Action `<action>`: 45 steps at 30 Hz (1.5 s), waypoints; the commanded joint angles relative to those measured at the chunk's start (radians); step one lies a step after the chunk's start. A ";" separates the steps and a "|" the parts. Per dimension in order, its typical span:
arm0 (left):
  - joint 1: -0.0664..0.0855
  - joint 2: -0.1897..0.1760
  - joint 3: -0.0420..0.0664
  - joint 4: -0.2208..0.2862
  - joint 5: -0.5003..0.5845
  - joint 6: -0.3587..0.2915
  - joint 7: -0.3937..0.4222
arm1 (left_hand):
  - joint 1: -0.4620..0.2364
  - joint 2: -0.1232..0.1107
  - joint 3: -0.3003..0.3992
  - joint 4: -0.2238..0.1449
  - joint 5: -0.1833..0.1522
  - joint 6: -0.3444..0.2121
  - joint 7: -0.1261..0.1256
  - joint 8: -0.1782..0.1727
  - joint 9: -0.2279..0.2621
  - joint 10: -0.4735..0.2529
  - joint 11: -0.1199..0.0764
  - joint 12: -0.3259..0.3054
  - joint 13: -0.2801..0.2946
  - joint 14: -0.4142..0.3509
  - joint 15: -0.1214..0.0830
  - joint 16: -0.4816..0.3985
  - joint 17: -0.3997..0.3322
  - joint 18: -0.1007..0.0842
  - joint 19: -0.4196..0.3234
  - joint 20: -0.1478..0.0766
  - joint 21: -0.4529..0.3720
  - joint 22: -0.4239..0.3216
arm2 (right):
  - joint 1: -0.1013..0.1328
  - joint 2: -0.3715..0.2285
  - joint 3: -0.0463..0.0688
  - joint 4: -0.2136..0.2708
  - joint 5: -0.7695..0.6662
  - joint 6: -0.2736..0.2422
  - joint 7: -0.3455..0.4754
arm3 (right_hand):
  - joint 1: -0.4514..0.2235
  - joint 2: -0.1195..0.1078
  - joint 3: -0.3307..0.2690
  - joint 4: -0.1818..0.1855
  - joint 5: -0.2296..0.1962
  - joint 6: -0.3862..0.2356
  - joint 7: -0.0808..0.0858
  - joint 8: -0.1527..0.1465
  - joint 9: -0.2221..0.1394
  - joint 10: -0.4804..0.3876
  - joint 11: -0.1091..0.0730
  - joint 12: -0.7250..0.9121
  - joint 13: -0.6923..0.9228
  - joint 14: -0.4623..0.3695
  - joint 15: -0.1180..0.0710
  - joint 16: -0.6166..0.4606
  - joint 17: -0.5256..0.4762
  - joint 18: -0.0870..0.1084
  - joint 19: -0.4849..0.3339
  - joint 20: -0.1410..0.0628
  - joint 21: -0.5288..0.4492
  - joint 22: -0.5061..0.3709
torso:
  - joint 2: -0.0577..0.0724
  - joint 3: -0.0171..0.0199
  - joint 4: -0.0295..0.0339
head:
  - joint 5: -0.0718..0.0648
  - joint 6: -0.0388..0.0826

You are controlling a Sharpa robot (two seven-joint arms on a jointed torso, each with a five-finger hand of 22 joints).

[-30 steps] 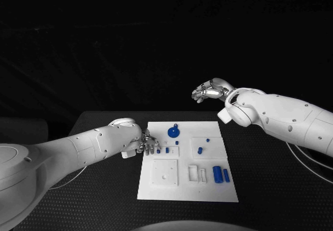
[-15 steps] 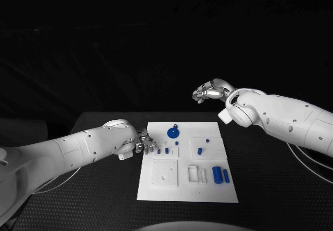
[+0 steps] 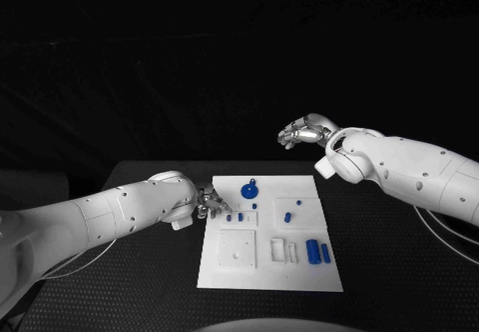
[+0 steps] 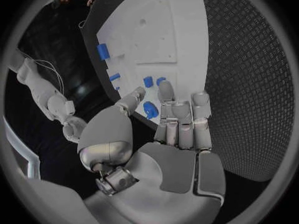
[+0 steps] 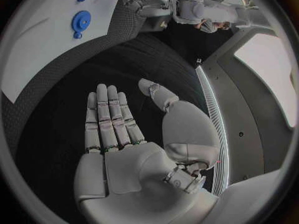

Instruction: Assemble the parts on the task board

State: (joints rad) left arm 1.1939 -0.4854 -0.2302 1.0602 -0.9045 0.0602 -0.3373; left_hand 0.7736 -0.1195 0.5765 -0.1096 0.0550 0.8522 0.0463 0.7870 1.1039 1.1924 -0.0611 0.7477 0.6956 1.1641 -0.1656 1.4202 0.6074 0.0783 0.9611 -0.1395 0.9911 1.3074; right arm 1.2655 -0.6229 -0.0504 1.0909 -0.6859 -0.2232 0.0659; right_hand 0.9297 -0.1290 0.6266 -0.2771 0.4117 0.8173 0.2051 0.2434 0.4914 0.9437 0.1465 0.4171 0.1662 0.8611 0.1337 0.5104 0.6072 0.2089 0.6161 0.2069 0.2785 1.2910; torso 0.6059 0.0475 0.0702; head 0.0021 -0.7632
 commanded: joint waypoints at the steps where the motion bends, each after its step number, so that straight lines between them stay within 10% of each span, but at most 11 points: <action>1: 0.001 0.004 -0.002 0.002 -0.007 0.002 0.001 | 0.007 0.001 0.000 0.004 0.000 -0.011 -0.009 0.051 0.046 0.000 -0.005 0.014 0.000 0.002 -0.007 0.008 0.001 -0.003 0.002 -0.093 0.006 0.016 | 0.000 0.000 0.001 0.000 0.000 0.013 0.004 | 0.009 0.000 -0.006 0.000 0.006 -0.008 0.001 0.007 -0.001 0.005 0.003 -0.004 -0.002 -0.001 0.003 -0.004 -0.002 -0.010 -0.001 0.002 -0.005 0.001 | -0.001 0.0008 0.0009 | 0.002 -0.001; 11: -0.003 0.037 -0.005 -0.019 -0.058 0.001 -0.027 | -0.031 -0.020 -0.010 0.043 -0.004 -0.033 -0.009 0.031 0.037 -0.003 -0.006 0.023 -0.011 0.002 -0.009 0.011 -0.002 -0.001 0.008 -0.101 0.009 0.016 | -0.001 0.003 0.000 -0.001 0.000 0.014 0.004 | 0.009 0.001 -0.006 0.000 0.006 -0.008 0.001 0.007 -0.002 0.005 0.003 -0.004 -0.002 0.000 0.003 -0.004 -0.002 -0.010 -0.001 0.002 -0.005 0.002 | 0.001 -0.0006 -0.0006 | 0.003 0.000; 28: -0.008 0.056 -0.006 -0.031 -0.120 0.066 -0.052 | -0.025 0.048 0.003 0.014 0.000 -0.028 0.040 -0.339 -0.326 -0.008 0.035 0.034 -0.046 0.002 0.031 0.019 -0.012 0.003 0.001 -0.093 0.021 0.017 | -0.001 0.004 0.000 -0.003 0.000 0.014 0.003 | 0.008 0.001 -0.006 0.001 0.007 -0.008 0.001 0.007 -0.002 0.006 0.003 -0.004 -0.004 0.000 0.003 -0.004 -0.002 -0.010 0.000 0.002 -0.006 0.003 | 0.000 -0.0001 -0.0002 | 0.001 -0.005; 45: -0.019 0.072 -0.006 -0.046 -0.096 0.066 -0.041 | -0.023 0.074 0.007 -0.021 0.000 0.045 0.044 -0.442 -0.439 -0.005 0.038 0.038 -0.057 0.000 0.033 0.022 -0.012 0.006 0.001 -0.087 0.023 0.014 | -0.001 0.006 0.000 -0.004 0.000 0.015 0.004 | 0.008 0.001 -0.007 0.001 0.008 -0.008 0.001 0.008 -0.003 0.007 0.003 -0.004 -0.005 0.000 0.003 -0.004 -0.003 -0.010 0.000 0.002 -0.007 0.004 | 0.001 -0.0004 -0.0004 | 0.000 -0.004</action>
State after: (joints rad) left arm 1.1802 -0.4173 -0.2350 1.0147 -1.0088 0.1158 -0.3862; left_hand 0.7548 -0.0546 0.5848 -0.1235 0.0550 0.8924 0.0902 0.3506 0.6745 1.1914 -0.0282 0.7815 0.6398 1.1669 -0.1362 1.4366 0.5962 0.0778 0.9613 -0.1394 1.0107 1.3076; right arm 1.2651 -0.6174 -0.0504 1.0874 -0.6858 -0.2208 0.0644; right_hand 0.9297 -0.1289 0.6266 -0.2771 0.4144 0.8176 0.2048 0.2467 0.4898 0.9437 0.1465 0.4171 0.1626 0.8612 0.1336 0.5104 0.6055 0.2089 0.6161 0.2069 0.2785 1.2935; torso 0.6062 0.0469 0.0705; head 0.0016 -0.7675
